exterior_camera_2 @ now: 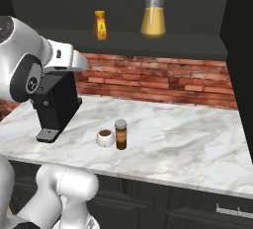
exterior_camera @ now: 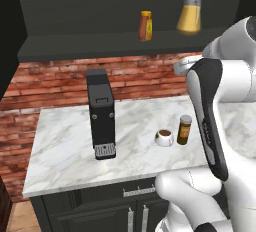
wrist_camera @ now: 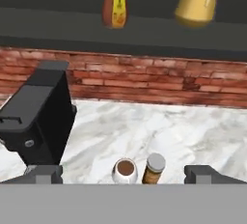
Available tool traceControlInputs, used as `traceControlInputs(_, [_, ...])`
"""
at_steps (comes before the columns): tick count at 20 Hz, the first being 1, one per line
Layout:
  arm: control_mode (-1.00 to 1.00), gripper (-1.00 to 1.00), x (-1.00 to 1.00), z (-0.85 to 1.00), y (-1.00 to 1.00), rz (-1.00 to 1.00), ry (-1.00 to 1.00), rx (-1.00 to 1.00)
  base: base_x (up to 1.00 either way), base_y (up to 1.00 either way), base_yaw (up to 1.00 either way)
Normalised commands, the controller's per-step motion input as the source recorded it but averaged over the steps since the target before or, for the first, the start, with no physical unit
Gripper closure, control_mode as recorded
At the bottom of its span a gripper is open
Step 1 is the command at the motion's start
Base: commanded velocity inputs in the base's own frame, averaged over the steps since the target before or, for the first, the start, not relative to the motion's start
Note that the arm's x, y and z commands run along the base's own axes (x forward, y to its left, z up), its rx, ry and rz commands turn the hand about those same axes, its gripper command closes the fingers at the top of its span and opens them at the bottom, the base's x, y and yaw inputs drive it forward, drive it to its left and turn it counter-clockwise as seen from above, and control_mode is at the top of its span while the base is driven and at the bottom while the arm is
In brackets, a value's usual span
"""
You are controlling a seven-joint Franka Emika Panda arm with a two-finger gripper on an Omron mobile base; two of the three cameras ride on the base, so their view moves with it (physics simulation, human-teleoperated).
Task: Pick the cinnamon and honey bottle from the cabinet and place them next to the mug.
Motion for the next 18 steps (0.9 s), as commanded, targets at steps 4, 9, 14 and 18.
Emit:
traceControlInputs(4, [-1.00,-1.00,0.05,0.09,0.28,-0.21,-0.21,0.02,0.00,0.00,0.00])
traceControlInputs(9, [-1.00,-1.00,0.00,0.12,-0.02,-0.04,-0.19,0.08,0.00,0.00,0.00])
traceControlInputs(14, [-1.00,-1.00,0.05,0.53,-0.21,0.02,0.00,0.03,0.00,0.00,0.00])
traceControlInputs(18, [-1.00,-1.00,0.00,0.71,-0.15,0.11,0.10,0.00,0.00,0.00,0.00])
